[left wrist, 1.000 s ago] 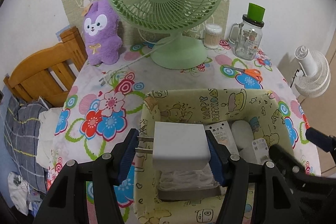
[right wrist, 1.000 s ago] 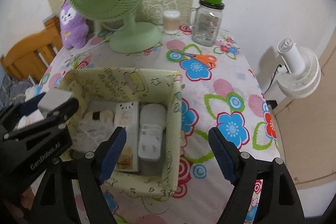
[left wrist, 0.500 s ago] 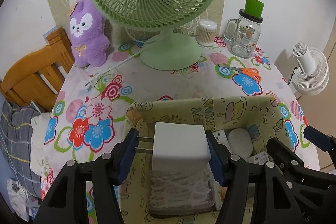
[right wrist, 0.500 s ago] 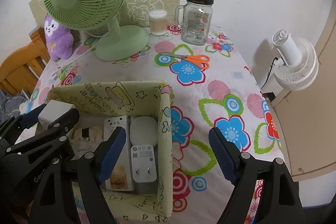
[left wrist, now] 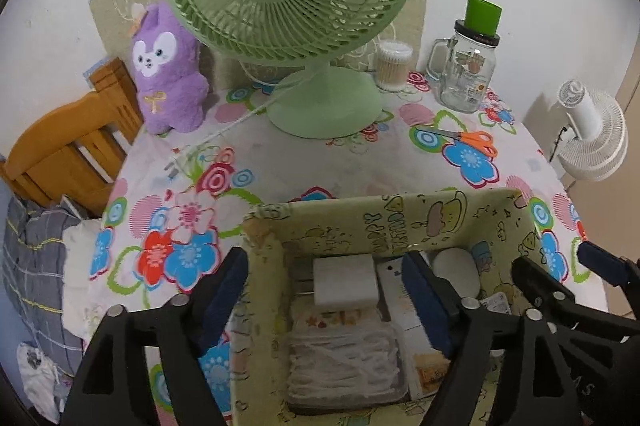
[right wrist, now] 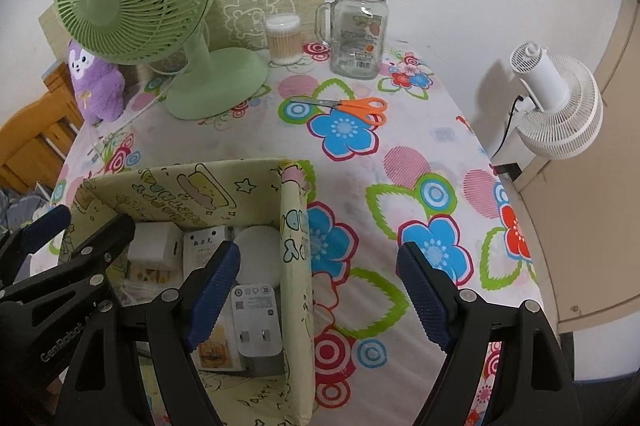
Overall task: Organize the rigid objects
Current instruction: 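Raise both open tools up out of the fabric box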
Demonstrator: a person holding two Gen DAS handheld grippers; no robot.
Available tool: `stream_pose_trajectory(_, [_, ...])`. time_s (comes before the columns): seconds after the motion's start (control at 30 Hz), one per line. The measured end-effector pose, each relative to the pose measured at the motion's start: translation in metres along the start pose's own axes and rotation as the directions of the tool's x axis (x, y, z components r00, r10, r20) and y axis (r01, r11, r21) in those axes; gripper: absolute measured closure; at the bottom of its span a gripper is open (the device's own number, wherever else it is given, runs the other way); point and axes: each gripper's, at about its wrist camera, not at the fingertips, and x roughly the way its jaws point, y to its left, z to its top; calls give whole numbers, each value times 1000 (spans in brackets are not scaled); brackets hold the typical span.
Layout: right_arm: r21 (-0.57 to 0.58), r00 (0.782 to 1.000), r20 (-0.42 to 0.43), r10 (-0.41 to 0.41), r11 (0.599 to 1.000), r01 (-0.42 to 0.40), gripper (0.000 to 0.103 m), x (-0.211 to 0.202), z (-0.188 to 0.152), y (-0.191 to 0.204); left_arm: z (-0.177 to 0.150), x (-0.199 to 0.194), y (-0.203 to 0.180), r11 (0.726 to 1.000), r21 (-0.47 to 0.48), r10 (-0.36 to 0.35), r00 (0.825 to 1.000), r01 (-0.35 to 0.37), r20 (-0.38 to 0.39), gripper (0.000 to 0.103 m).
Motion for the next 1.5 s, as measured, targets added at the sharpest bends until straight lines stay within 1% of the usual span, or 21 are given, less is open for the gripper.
stream_pose_trajectory(0.23, [0,1000,24,9,1000,-9,20,-16,-3,-1,-5,-19,4,1000,-20,16,1000,-15,22,12])
stream_pose_trajectory(0.57, [-10,998,54,13,1000,-12,20,-43,-12,-2,-27,-42,7,998,-51,22,1000,-21,16,10])
stream_pose_trajectory(0.7, [-10,998,62,16,1000,-16,20,-53,-18,-3,-36,-52,9,997,-70,24,1000,-23,14,7])
stream_pose_trajectory(0.8, [-14,997,74,17,1000,-16,20,-62,-24,-4,-44,-59,6,998,-56,42,999,-41,12,7])
stream_pose_trajectory(1.23, [-43,993,109,51,998,-46,18,-96,-42,-1,-62,-91,-1,998,-62,25,999,-23,34,6])
stream_pose_trajectory(1.5, [-61,989,129,66,996,-58,17,-115,-50,2,-70,-109,-3,998,-67,2,999,1,44,5])
